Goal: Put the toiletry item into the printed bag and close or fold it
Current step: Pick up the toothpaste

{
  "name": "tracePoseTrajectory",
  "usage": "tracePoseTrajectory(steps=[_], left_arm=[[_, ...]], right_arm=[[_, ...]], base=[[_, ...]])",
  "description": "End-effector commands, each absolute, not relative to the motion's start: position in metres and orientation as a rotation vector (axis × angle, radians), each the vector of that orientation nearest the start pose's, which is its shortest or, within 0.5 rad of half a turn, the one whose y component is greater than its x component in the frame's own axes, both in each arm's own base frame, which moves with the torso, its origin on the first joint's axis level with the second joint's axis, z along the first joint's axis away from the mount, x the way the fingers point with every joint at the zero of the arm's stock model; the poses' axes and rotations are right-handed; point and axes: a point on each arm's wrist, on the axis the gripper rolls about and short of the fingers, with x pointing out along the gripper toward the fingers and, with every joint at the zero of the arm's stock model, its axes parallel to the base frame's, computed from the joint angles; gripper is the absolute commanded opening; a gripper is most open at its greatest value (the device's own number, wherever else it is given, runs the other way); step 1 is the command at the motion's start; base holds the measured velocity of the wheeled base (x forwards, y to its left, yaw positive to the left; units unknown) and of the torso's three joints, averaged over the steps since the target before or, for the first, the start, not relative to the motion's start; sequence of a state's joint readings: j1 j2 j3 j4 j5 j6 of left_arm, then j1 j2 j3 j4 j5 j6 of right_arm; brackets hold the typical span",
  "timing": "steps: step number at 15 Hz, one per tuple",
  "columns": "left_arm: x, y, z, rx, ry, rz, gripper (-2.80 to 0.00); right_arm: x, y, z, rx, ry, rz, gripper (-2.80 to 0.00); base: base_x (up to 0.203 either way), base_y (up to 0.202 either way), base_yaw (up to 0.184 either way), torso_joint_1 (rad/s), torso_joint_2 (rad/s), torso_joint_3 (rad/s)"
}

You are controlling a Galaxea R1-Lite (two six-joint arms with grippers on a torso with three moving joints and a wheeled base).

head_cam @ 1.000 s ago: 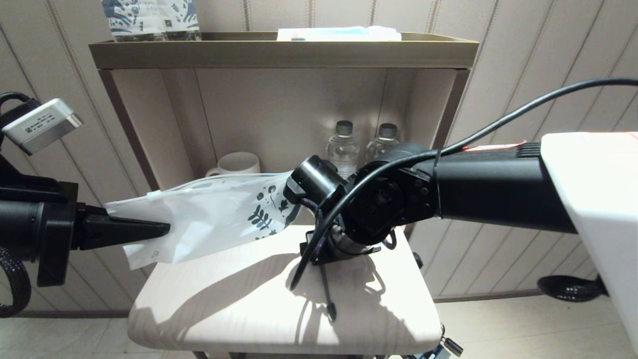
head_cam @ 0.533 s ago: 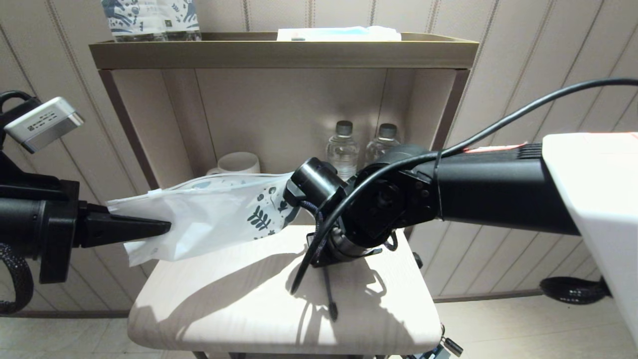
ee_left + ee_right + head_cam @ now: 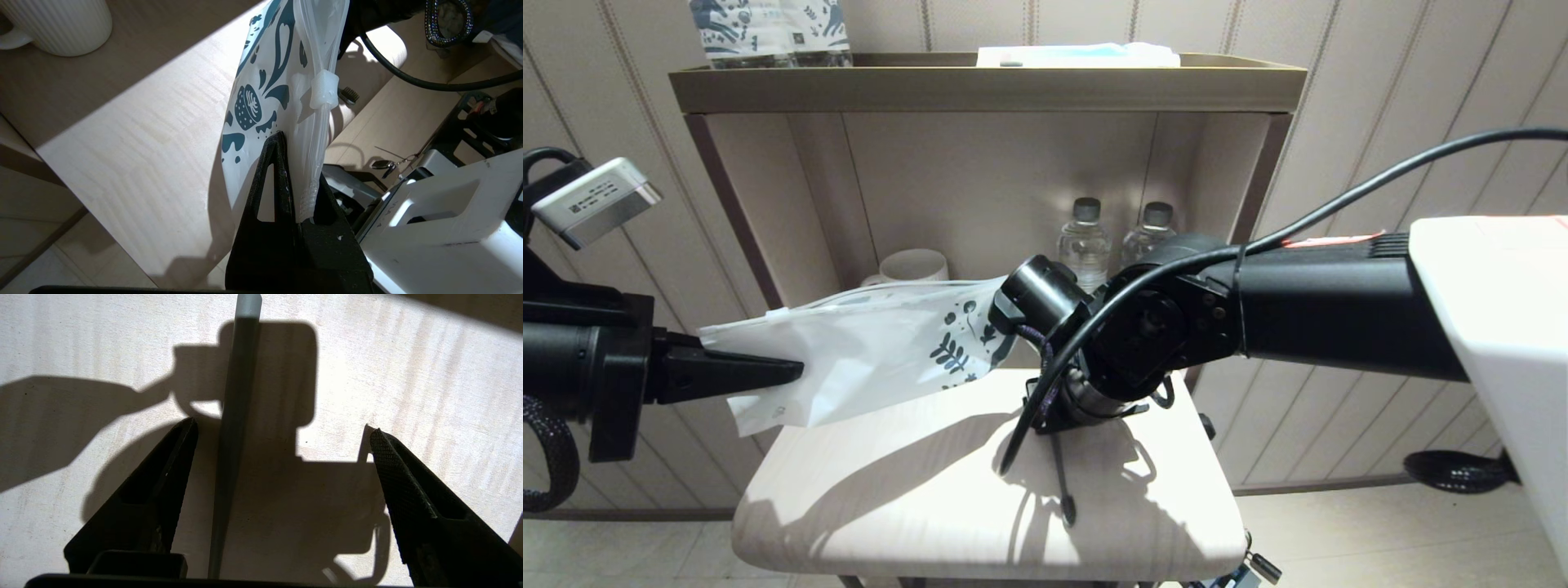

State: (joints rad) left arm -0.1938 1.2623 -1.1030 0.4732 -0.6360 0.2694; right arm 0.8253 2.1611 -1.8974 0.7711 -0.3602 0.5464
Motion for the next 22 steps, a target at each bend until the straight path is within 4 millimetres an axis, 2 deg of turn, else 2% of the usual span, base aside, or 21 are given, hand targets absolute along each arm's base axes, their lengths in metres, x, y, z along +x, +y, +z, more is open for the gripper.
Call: tracePoseTrajectory(steps=[1, 7, 8, 18, 21, 22], left_arm=[[0.167, -0.046, 0.273, 0.101, 0.528, -0.883, -2.8], [0.167, -0.046, 0.272, 0.1, 0.531, -0.883, -2.8], [0.167, -0.046, 0.272, 0.1, 0.531, -0.883, -2.8], [0.168, -0.047, 0.271, 0.099, 0.534, -0.885, -2.8], [0.17, -0.047, 0.271, 0.101, 0.536, -0.885, -2.8], [0.174, -0.048, 0.269, 0.103, 0.543, -0.887, -2.8]], right_arm=[[0.282, 0.294, 0.188, -0.081, 0.938, 0.166, 0.0], [0.281, 0.294, 0.186, -0.095, 0.944, 0.167, 0.0], [0.28, 0.294, 0.185, -0.096, 0.945, 0.166, -2.8], [0.28, 0.294, 0.184, -0.093, 0.948, 0.168, -2.8], [0.277, 0.29, 0.194, -0.076, 0.932, 0.17, -2.8], [0.274, 0.285, 0.206, -0.057, 0.911, 0.177, -2.8]], base=[[0.0, 0.0, 0.0, 0.0, 0.0, 0.0], [0.0, 0.0, 0.0, 0.0, 0.0, 0.0], [0.0, 0.0, 0.0, 0.0, 0.0, 0.0], [0.0, 0.0, 0.0, 0.0, 0.0, 0.0], [0.0, 0.0, 0.0, 0.0, 0.0, 0.0], [0.0, 0.0, 0.0, 0.0, 0.0, 0.0]])
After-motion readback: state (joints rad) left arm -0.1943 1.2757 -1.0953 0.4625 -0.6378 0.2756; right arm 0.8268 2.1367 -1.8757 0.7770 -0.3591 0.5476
